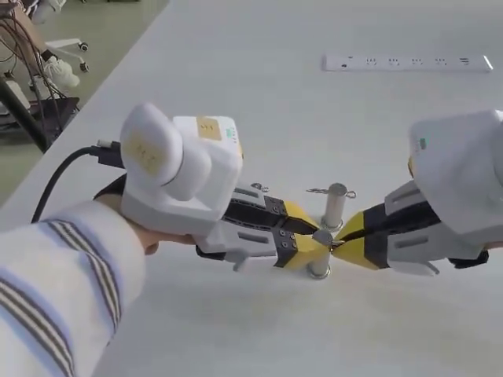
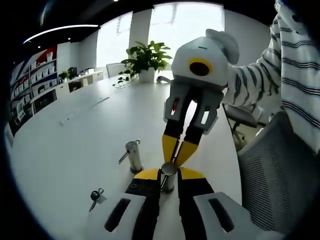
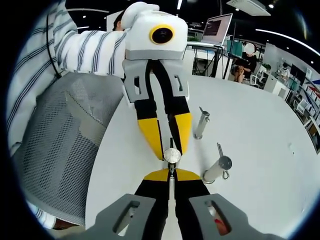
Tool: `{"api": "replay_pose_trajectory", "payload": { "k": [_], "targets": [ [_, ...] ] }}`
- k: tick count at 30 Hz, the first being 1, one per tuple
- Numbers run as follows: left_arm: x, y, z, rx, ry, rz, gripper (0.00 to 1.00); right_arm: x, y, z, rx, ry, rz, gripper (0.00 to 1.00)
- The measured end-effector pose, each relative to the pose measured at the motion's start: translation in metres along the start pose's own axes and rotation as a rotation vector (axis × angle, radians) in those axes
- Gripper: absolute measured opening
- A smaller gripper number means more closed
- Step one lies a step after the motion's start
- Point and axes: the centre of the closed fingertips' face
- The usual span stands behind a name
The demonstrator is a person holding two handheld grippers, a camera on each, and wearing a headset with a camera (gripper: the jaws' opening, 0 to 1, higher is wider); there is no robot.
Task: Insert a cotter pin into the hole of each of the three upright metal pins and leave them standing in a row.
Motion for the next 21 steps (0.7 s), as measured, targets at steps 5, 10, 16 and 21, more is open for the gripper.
{"api": "replay_pose_trajectory", "payload": {
  "k": [5,10,16,21],
  "targets": [
    [0.0,0.0,0.0,-0.002,0.003,-0.003,0.09,0.001,0.0,0.0,-0.002,0.026,-0.005,0.0],
    [0.0,0.001,0.0,-0.006,0.003,-0.007,0.09,0.002,0.0,0.0,0.021,0.028,-0.003,0.0],
    [-0.001,0.0,0.0,-0.011,0.004,-0.008,0.09,0.007,0.004,0.001,0.053,0.008,0.034,0.13],
    [0.0,0.0,0.0,-0.016,0.005,-0.007,0.09,0.008,0.01,0.004,0.05,-0.015,0.044,0.08]
  ]
}}
Point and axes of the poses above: the centre of the closed fingertips' face, and the gripper's own axes: y roughly backward along the fingers, x roughly to its right, z roughly out of its underside, and after that the axes turned 13 degrees about x, right-handed
